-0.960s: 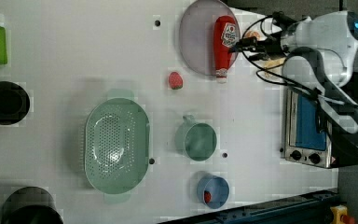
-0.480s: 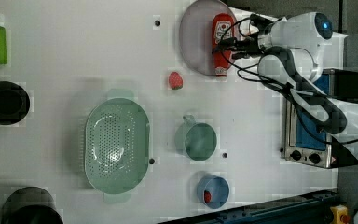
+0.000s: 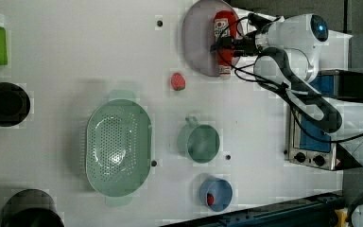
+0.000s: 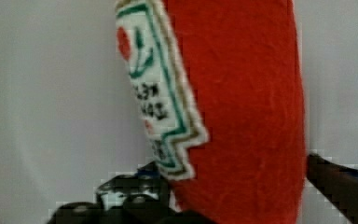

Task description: Pick ketchup from plate and place it on table.

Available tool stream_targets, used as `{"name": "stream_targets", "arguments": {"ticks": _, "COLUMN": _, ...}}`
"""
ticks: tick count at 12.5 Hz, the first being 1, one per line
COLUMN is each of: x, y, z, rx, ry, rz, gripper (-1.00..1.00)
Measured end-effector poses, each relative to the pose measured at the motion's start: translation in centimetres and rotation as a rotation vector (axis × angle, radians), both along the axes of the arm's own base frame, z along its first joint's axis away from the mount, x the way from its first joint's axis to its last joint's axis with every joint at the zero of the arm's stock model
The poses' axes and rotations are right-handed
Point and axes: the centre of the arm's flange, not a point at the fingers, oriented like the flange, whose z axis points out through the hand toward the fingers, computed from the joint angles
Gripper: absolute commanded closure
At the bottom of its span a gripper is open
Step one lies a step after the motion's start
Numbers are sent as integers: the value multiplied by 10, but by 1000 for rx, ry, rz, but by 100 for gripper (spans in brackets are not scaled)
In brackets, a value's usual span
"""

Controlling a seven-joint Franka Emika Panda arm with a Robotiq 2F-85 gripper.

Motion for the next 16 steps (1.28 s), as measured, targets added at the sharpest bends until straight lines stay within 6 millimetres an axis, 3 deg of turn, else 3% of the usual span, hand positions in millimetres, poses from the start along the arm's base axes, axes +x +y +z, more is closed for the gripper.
{"name": "stream_targets", "arguments": {"ticks": 2, "x": 8, "y": -1, "z": 10, "rx": -1, "ry": -28, "rz": -1, "gripper": -27}}
{"name": "stream_targets", "arguments": {"ticks": 8, "x": 10, "y": -11, "z": 17, "rx": -4, "ry": -27, "rz": -16, "gripper": -27}}
{"name": "stream_targets", "arguments": {"ticks": 10, "x": 5, "y": -15, "z": 32, "rx": -15, "ry": 25, "rz": -20, "gripper": -27}}
{"name": "stream_targets", "arguments": {"ticks": 12, "x": -4, "y": -20, "z": 72, "rx": -22, "ry": 102, "rz": -27, "gripper": -27}}
{"name": "stream_targets", "arguments": {"ticks": 13, "x": -9, "y": -23, "z": 103, "rx": -24, "ry": 132, "rz": -36, "gripper": -27}}
{"name": "stream_targets", "arguments": {"ticks": 16, "x": -22, "y": -40, "z": 227, "rx": -11, "ry": 63, "rz": -73, "gripper": -27}}
